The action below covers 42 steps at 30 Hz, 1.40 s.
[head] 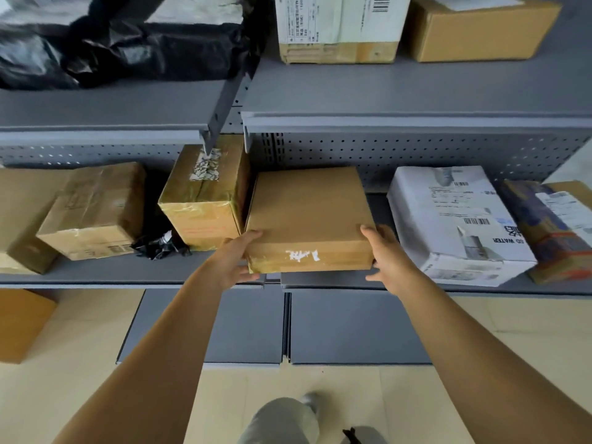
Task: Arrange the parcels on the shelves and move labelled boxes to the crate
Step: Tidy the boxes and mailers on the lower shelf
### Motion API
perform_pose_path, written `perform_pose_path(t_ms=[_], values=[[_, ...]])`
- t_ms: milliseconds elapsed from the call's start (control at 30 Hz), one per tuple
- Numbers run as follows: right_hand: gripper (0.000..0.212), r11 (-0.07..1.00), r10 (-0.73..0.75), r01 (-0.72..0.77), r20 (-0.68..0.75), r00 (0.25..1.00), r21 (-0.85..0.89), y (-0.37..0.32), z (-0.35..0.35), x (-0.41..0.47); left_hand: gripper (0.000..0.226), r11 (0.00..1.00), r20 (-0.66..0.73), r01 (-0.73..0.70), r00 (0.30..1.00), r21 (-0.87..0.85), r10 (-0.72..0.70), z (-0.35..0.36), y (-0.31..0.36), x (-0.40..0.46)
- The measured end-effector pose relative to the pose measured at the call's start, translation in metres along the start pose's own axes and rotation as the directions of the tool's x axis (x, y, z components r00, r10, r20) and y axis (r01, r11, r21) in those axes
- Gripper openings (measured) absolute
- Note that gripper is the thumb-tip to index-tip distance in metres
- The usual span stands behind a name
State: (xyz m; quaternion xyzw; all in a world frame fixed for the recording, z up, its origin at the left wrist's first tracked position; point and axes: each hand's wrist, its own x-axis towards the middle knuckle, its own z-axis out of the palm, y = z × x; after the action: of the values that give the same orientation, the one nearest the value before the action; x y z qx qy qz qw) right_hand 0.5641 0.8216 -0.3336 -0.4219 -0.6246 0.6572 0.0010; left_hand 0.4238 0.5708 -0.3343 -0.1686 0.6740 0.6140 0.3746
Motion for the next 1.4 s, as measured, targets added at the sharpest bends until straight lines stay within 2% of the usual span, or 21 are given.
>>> perform_pose_path(t_ms=[100,200,233,367,400,500,533,600,667,767,833,900,967,1033,1133,1200,1267,1400], values=[[0.039,0.99,0.001,-0.006,0.035,0.999,0.139,0.004,-0.009,-0.012,0.069,0.994,0.073,-0.032,0.997,-0.103,0.039,-0.002,-0.016,-0.01],[0.066,0.98,0.023,-0.049,0.133,0.991,0.194,0.012,-0.021,-0.027,0.055,0.977,0.117,-0.103,0.985,-0.185,0.125,-0.005,-0.035,-0.025],[0.069,0.977,0.02,-0.056,0.172,0.985,0.206,0.016,-0.026,-0.033,0.05,0.971,0.128,-0.123,0.98,-0.206,0.151,-0.005,-0.042,-0.032],[0.041,0.962,-0.029,-0.038,0.24,0.97,0.271,0.038,-0.053,-0.057,0.067,0.973,0.205,-0.146,0.962,-0.182,0.182,-0.005,-0.066,-0.062],[0.039,0.961,-0.051,-0.017,0.238,0.97,0.275,0.044,-0.06,-0.062,0.066,0.978,0.222,-0.138,0.96,-0.157,0.171,-0.004,-0.072,-0.069],[0.037,0.955,-0.09,0.019,0.231,0.969,0.296,0.057,-0.074,-0.078,0.041,0.991,0.257,-0.119,0.958,-0.059,0.13,0.004,-0.087,-0.096],[0.037,0.957,-0.09,0.02,0.231,0.969,0.29,0.061,-0.078,-0.082,0.04,0.992,0.243,-0.119,0.962,-0.046,0.127,0.006,-0.092,-0.102],[0.038,0.958,-0.06,-0.01,0.236,0.97,0.286,0.066,-0.085,-0.09,0.046,0.992,0.186,-0.107,0.975,-0.074,0.119,0.009,-0.1,-0.112],[0.041,0.948,0.021,-0.101,0.255,0.967,0.303,0.072,-0.09,-0.095,0.048,0.989,0.16,-0.086,0.982,-0.118,0.105,0.013,-0.1,-0.125],[0.046,0.934,0.115,-0.212,0.319,0.941,0.289,0.08,-0.099,-0.104,0.053,0.991,0.227,-0.065,0.97,-0.119,0.091,0.023,-0.09,-0.145],[0.044,0.929,0.143,-0.248,0.354,0.924,0.274,0.084,-0.104,-0.108,0.058,0.99,0.206,-0.112,0.97,-0.087,0.128,0.033,-0.08,-0.16],[0.037,0.963,0.145,-0.205,0.306,0.941,0.176,0.083,-0.103,-0.111,0.082,0.974,0.091,-0.226,0.97,-0.029,0.228,0.042,-0.072,-0.171],[0.034,0.998,0.069,-0.069,0.18,0.981,-0.005,0.074,-0.097,-0.116,0.102,0.919,-0.005,-0.38,0.924,0.109,0.383,0.051,-0.067,-0.182],[0.042,0.992,-0.076,0.088,0.128,0.989,-0.087,0.058,-0.087,-0.124,0.119,0.82,-0.042,-0.513,0.841,0.255,0.539,0.061,-0.066,-0.192],[0.055,0.948,-0.288,0.312,0.252,0.924,-0.059,0.025,-0.067,-0.145,0.127,0.589,-0.03,-0.655,0.656,0.473,0.754,0.079,-0.072,-0.208],[0.076,0.927,-0.354,0.375,0.381,0.854,0.021,0.003,-0.051,-0.157,0.126,0.43,0.001,-0.658,0.548,0.618,0.837,0.091,-0.078,-0.216],[0.089,0.927,-0.372,0.357,0.431,0.822,0.118,-0.016,-0.037,-0.167,0.125,0.299,0.025,-0.612,0.463,0.732,0.886,0.101,-0.083,-0.218],[0.084,0.912,-0.408,0.355,0.369,0.835,0.206,-0.026,-0.02,-0.18,0.118,0.097,0.045,-0.478,0.276,0.873,0.96,0.114,-0.091,-0.214]])
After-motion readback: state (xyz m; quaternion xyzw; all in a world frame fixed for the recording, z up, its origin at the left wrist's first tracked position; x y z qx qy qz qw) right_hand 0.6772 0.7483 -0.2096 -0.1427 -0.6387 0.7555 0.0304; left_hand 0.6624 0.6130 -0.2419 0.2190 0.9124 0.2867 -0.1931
